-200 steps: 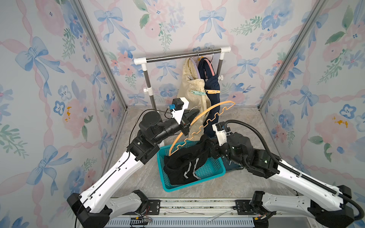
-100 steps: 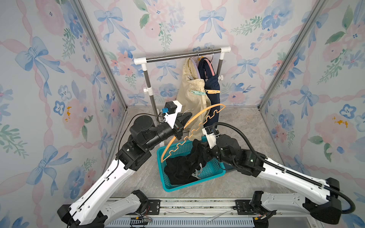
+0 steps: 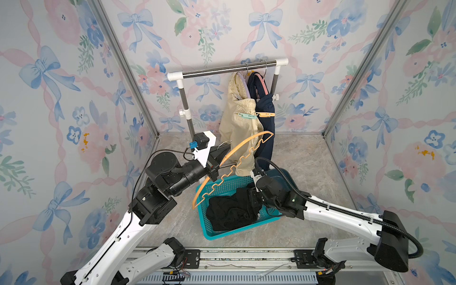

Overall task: Remove the clothespins securing shorts to the hanger
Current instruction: Place the shorts in the basket.

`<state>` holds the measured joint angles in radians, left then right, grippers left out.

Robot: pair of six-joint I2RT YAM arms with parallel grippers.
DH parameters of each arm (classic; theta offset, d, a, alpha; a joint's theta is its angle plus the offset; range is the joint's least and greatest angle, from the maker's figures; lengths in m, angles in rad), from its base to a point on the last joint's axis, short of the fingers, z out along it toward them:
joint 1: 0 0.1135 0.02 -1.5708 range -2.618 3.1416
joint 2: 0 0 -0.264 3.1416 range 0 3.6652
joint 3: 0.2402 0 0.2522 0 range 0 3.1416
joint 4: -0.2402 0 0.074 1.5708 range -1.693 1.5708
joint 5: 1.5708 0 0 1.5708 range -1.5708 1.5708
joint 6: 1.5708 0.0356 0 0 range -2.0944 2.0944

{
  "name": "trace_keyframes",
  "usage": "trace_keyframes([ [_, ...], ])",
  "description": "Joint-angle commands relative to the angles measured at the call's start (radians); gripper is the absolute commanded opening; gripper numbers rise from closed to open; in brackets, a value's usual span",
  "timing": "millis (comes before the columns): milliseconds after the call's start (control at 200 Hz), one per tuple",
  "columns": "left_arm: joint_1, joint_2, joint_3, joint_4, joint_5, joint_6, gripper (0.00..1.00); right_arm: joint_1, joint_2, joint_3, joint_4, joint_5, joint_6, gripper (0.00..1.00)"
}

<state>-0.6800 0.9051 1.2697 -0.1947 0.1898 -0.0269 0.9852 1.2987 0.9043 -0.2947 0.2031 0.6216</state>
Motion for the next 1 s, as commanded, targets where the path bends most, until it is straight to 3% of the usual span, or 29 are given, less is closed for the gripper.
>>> trace_keyframes([
  [0, 0.007, -0.007, -0.004, -0.007, 0.005, 0.022, 0.00, -0.016, -0.001, -0.040, -0.017, 0.042, 0.076, 0.23],
  [225, 0.006, 0.003, 0.000, -0.023, 0.026, 0.028, 0.00, -0.018, 0.048, -0.036, -0.084, 0.064, 0.095, 0.36],
  [440, 0.007, 0.006, 0.009, -0.055, 0.033, 0.040, 0.00, -0.019, 0.033, 0.021, -0.117, 0.058, 0.063, 0.77],
  [690, 0.007, 0.000, 0.025, -0.100, 0.022, 0.060, 0.00, -0.022, -0.090, 0.063, -0.150, 0.068, 0.011, 0.99],
  [995, 0.007, -0.005, 0.026, -0.117, 0.025, 0.068, 0.00, -0.088, -0.318, 0.037, -0.158, 0.101, -0.075, 0.97],
])
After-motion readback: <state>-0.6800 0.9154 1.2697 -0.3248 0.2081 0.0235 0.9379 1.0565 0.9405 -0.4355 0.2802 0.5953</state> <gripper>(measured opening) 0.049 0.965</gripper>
